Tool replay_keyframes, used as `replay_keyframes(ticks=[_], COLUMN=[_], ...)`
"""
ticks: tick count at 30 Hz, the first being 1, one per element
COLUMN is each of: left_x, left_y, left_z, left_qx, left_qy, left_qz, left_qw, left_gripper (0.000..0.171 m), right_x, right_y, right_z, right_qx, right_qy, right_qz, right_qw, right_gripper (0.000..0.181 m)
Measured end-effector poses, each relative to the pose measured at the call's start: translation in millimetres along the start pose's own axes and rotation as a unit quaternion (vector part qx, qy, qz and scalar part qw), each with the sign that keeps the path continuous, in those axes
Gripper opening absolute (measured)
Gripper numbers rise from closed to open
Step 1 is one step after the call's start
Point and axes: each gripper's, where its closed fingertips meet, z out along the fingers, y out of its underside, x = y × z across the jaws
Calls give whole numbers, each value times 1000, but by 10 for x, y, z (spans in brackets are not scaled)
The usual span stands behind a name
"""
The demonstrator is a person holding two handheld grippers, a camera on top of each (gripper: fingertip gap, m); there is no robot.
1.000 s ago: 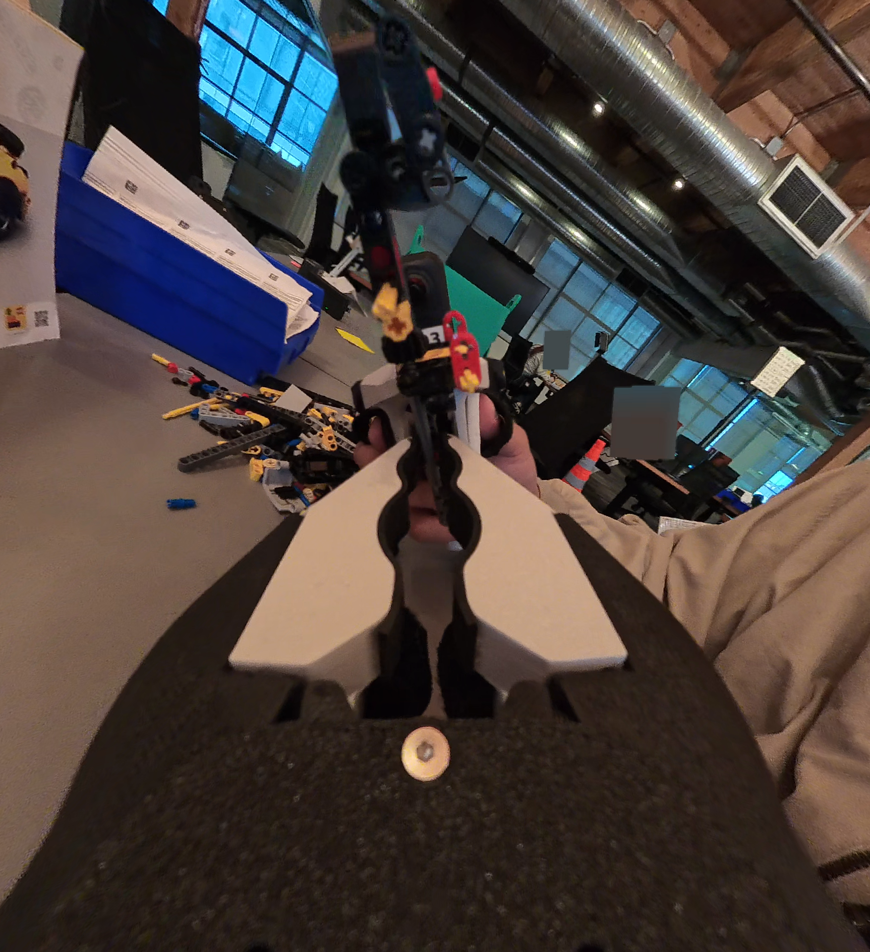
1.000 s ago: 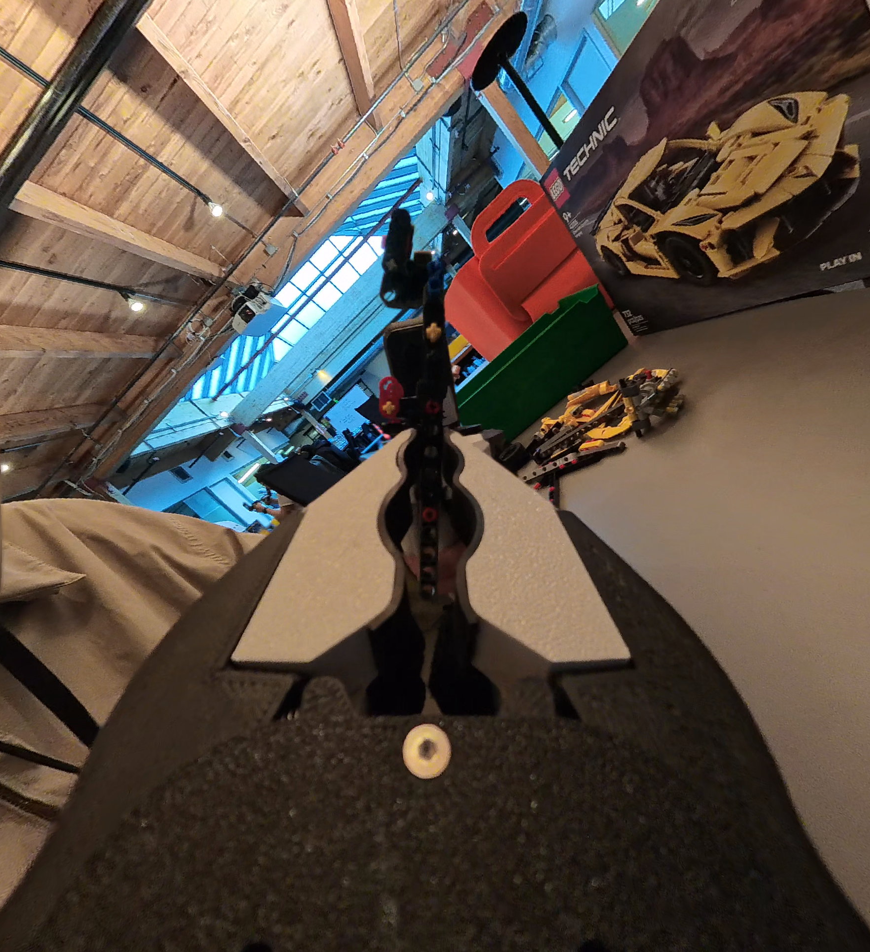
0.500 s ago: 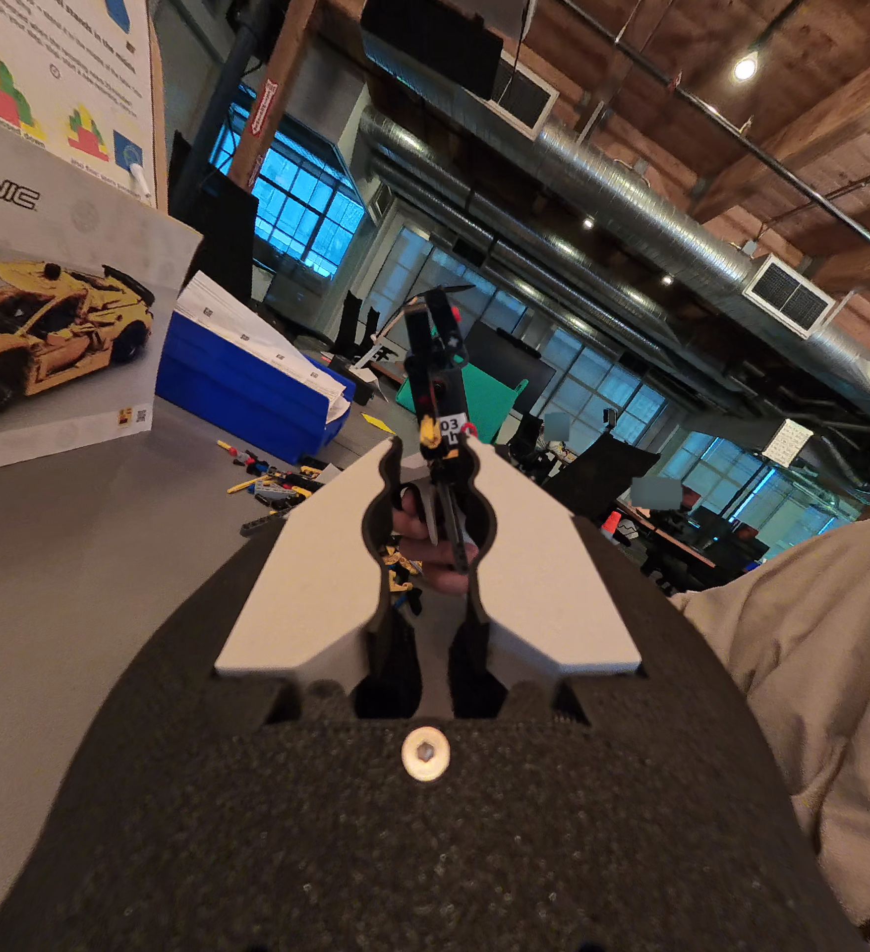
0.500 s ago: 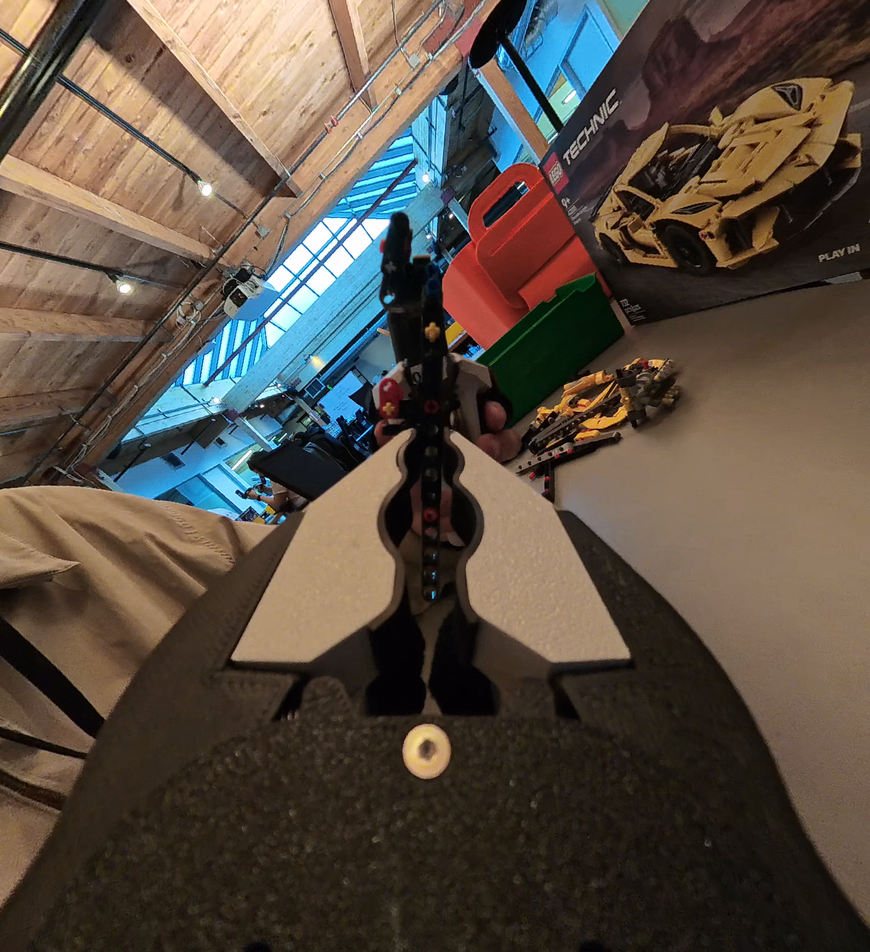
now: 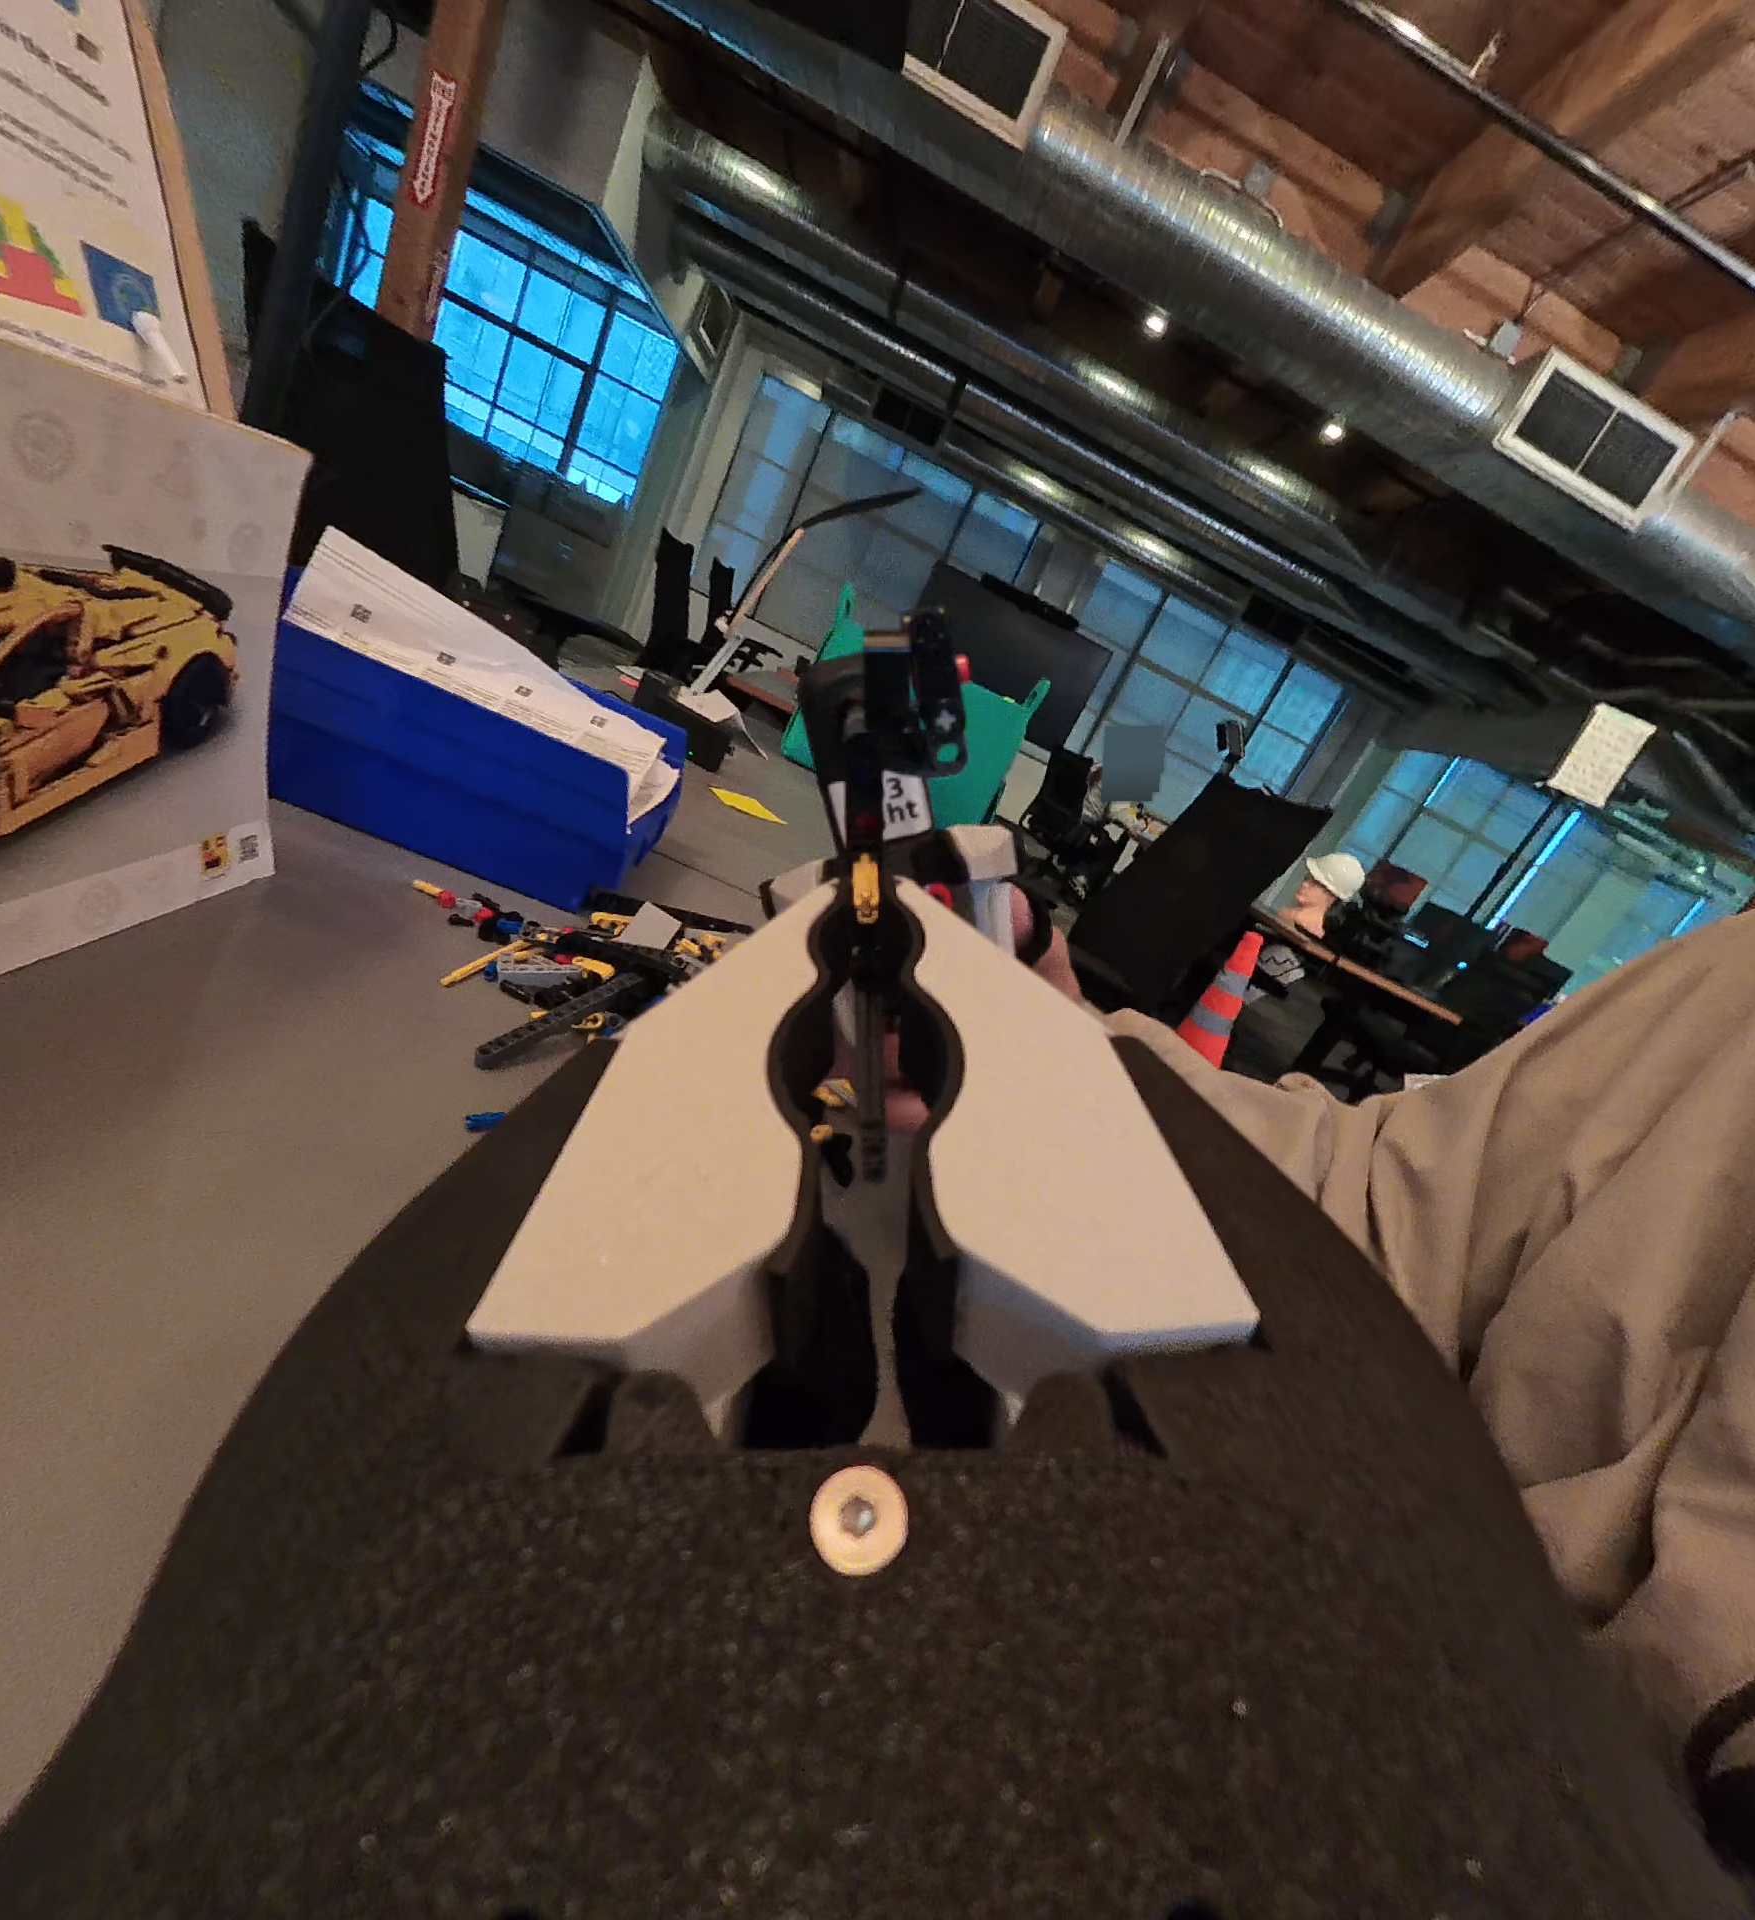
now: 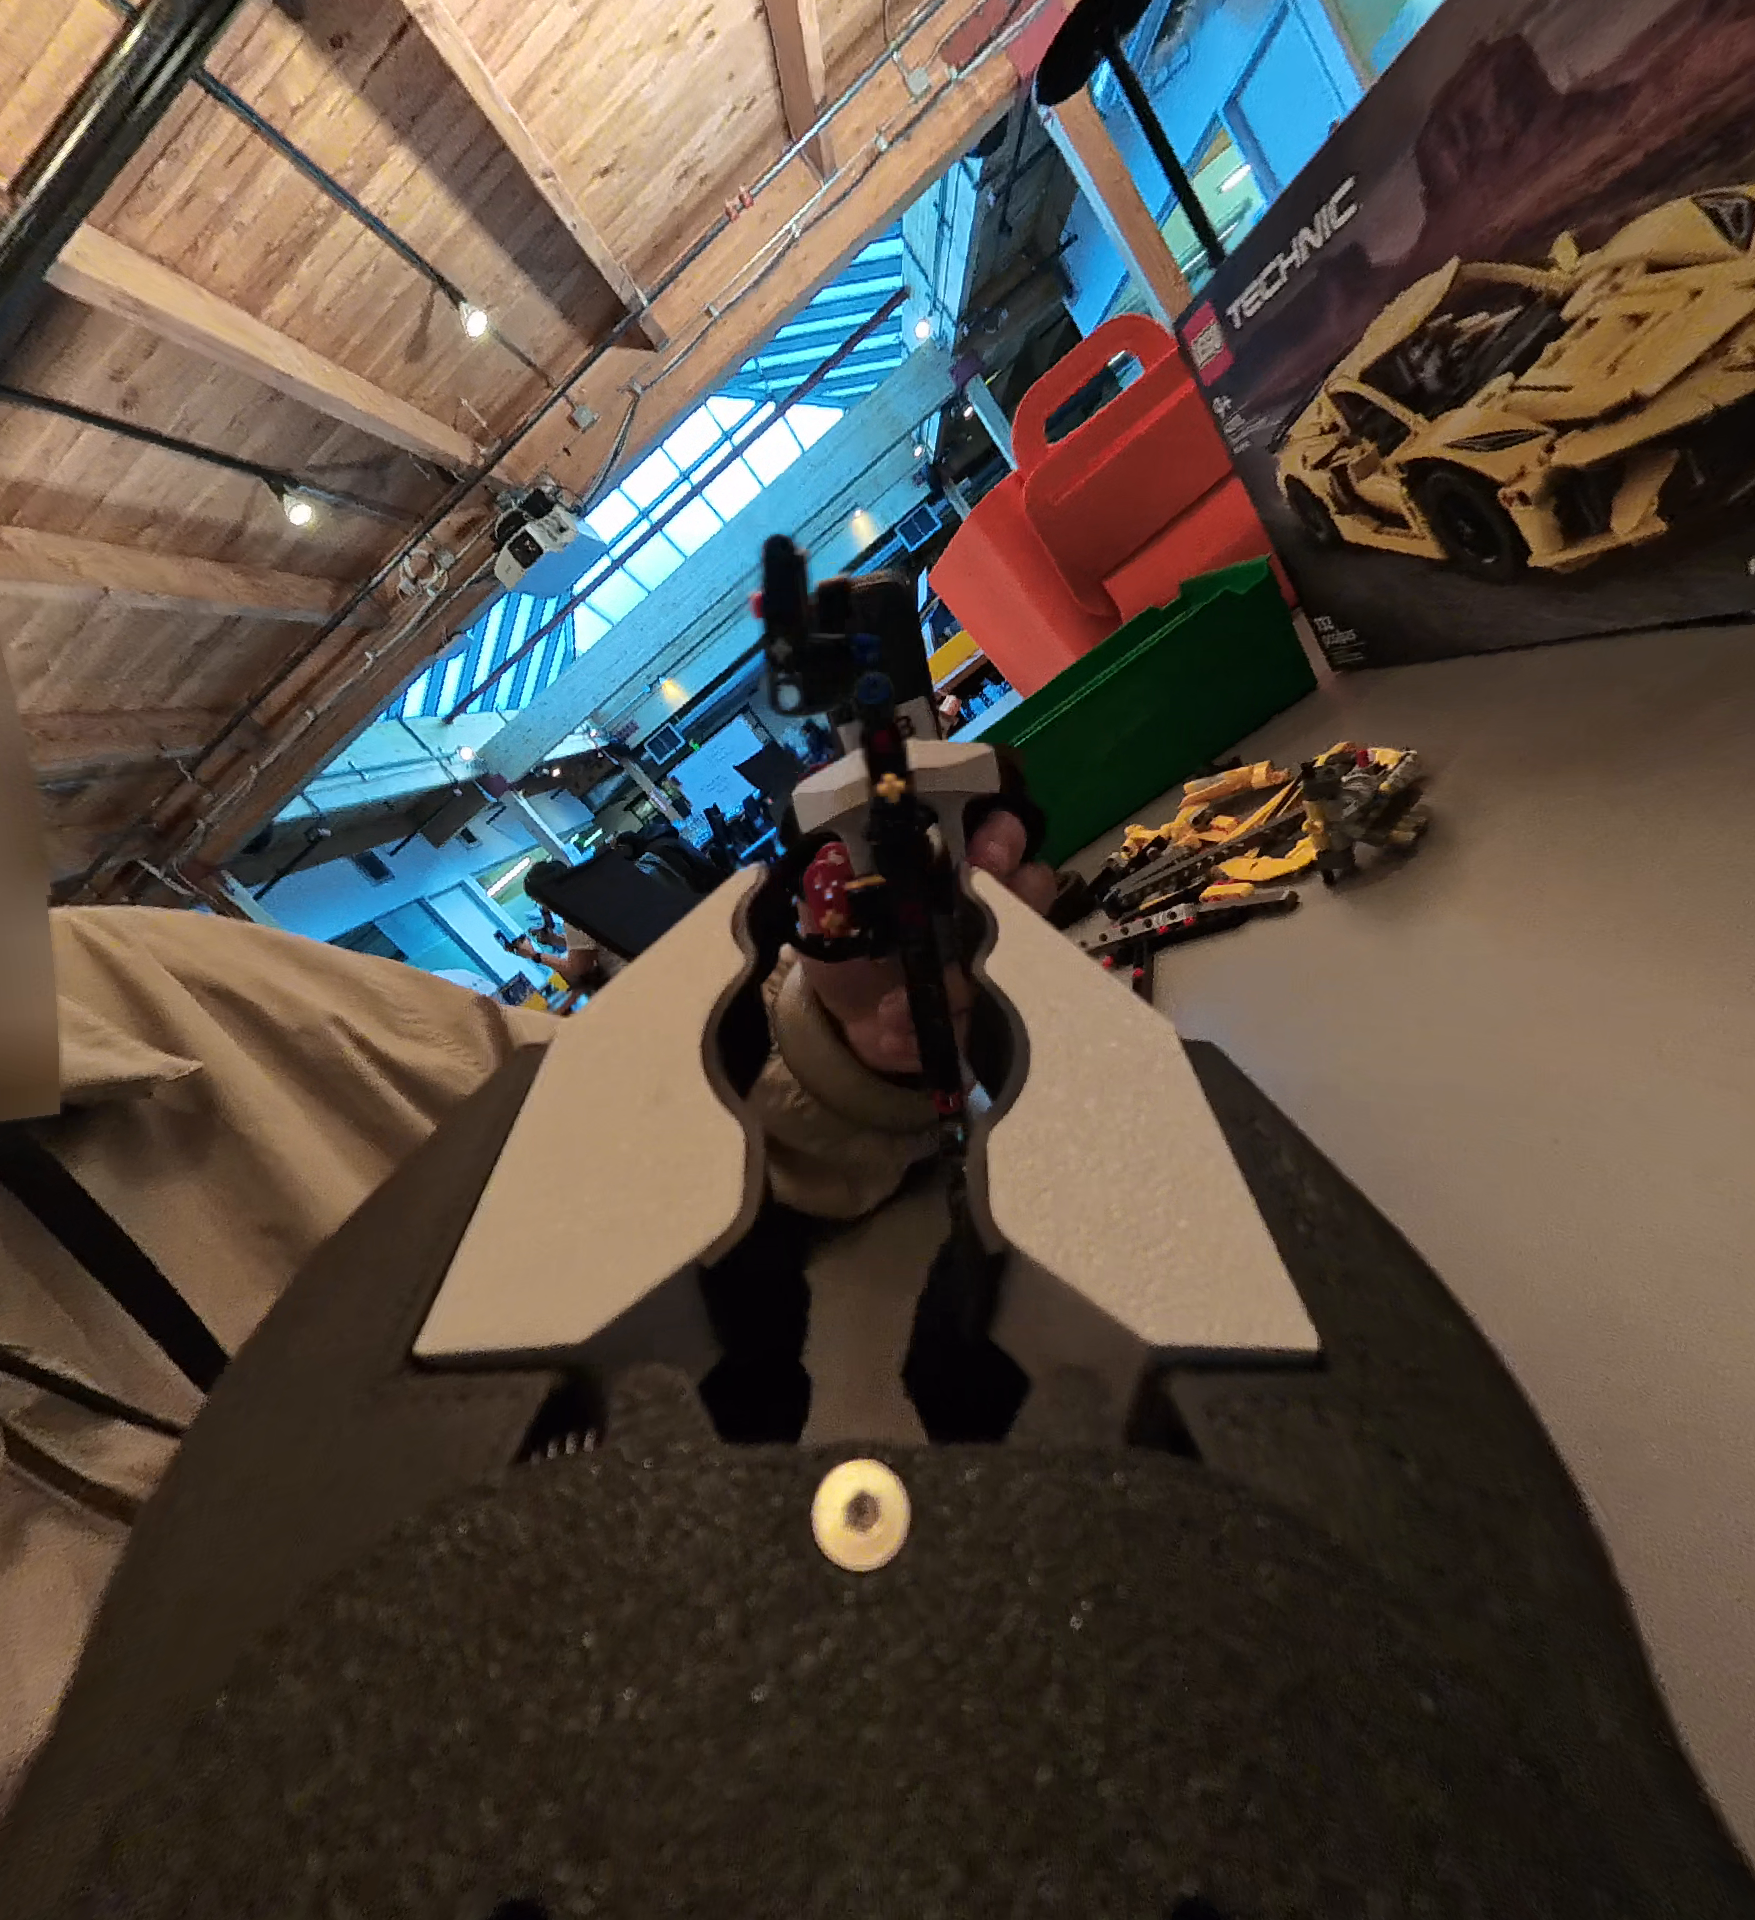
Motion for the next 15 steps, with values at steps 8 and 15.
replay_keyframes(ticks=[8,15], left_x=[69,106], left_y=[259,275], left_z=[157,198], left_qx=[-48,-63], left_qy=[27,16], left_qz=[-35,11], left_qw=[998,998], left_gripper=[3,3], right_x=[16,-10], right_y=[118,144], right_z=[88,56], right_qx=[-26,-55], right_qy=[14,14], right_qz=[-39,-37], right_qw=[999,998], right_gripper=[19,5])
